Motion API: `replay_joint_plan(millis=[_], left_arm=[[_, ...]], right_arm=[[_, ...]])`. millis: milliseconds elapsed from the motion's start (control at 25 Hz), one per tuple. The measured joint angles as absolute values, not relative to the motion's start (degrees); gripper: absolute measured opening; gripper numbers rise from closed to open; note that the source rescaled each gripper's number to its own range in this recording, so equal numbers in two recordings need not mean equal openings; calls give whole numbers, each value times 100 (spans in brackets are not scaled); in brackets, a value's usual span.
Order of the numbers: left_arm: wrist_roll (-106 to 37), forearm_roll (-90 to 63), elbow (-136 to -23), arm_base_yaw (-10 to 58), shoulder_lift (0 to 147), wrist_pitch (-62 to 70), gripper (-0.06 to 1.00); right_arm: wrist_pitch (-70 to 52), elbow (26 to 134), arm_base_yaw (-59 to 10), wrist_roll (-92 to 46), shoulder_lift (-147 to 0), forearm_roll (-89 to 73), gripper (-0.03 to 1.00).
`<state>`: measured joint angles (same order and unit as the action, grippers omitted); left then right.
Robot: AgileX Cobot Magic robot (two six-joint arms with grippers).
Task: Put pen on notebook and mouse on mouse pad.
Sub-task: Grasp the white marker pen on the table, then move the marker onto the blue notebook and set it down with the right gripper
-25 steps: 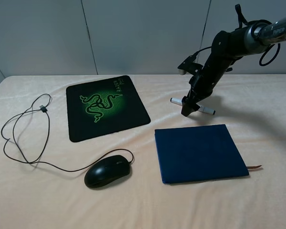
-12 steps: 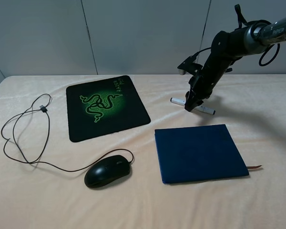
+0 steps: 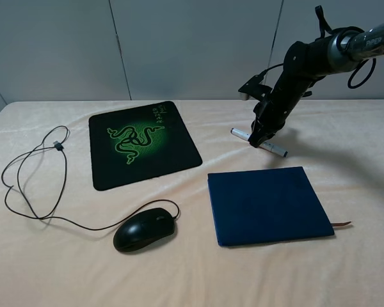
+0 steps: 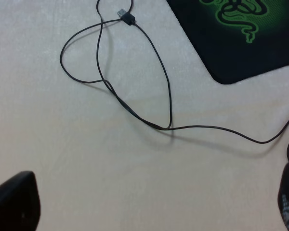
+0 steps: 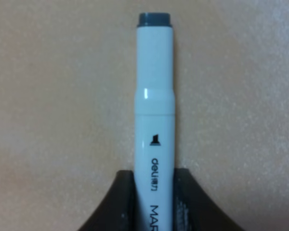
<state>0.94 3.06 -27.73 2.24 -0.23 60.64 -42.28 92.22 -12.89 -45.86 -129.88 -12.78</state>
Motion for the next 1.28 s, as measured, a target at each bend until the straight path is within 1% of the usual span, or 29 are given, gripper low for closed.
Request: replay_joint_plan(millis=[360,680,1080,1280], left_arm=[[94,306,-2773,224,-23,6064,100],[94,306,-2773,224,-23,6064,100],[94,306,-2773,224,-23,6064,100],[94,306,-2773,224,-23,6064,100]], right_arm=[[-4835,9647,-1289,-4532,-13039,-1236,0],[-5153,9686,-1289,-4271,-12603,-1210,0],[-5739,9686,-1307,-3586,-12138,-1145,0],[-6019,9686,-1490,-3124,-11899,-1054,0]])
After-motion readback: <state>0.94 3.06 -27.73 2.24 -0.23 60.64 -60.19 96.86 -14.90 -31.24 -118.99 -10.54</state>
